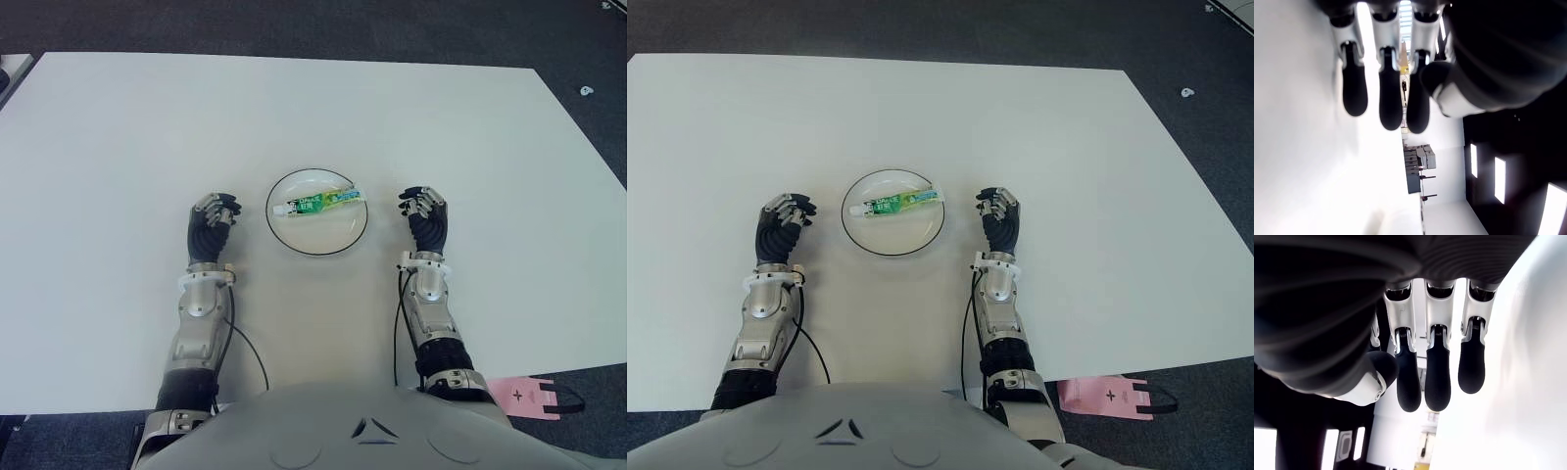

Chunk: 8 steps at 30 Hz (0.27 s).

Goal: Put the toothpaste on the table into the plate.

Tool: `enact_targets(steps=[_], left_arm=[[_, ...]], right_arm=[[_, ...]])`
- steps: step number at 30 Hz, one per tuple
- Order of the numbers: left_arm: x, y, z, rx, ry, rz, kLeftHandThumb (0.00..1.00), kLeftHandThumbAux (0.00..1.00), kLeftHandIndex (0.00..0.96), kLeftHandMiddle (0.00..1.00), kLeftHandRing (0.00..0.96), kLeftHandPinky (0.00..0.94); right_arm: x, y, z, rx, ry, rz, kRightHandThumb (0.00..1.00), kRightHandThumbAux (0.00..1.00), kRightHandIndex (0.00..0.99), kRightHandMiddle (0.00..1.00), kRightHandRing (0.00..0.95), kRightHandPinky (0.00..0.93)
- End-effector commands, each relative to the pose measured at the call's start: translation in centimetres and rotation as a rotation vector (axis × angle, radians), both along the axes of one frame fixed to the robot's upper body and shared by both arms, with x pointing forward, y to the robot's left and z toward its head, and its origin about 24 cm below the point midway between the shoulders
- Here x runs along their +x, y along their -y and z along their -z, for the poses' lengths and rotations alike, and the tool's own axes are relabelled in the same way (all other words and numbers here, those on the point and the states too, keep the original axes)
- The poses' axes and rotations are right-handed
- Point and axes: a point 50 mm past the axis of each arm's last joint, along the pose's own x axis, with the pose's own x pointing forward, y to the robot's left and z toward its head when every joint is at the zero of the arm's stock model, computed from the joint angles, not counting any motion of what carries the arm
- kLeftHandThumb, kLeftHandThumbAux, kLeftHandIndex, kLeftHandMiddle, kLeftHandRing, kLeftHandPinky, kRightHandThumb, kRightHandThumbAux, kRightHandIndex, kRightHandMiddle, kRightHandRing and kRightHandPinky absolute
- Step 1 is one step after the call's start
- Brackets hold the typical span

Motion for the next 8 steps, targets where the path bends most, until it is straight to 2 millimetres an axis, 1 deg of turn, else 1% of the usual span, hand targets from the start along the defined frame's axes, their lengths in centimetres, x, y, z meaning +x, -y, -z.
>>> enact_targets(steps=[1, 8], left_arm=[[-2.08, 0.00, 3.24, -0.037, -0.182, -0.012, 0.713, 0.719, 0.432, 0.502, 0.495, 0.512], [-2.07, 0.03, 3.24, -0.027, -0.183, -0.014, 0.712, 0.719, 0.432, 0.502, 0.501, 0.509]], right_arm=[[-2.96, -0.50, 4.11, 0.032, -0.233, 0.026, 0.708, 0.729, 0.427, 0.508, 0.522, 0.528], [-3.19, -0.60, 4.27, 0.039, -0.252, 0.035, 0.708, 0.727, 0.426, 0.505, 0.514, 0.522]])
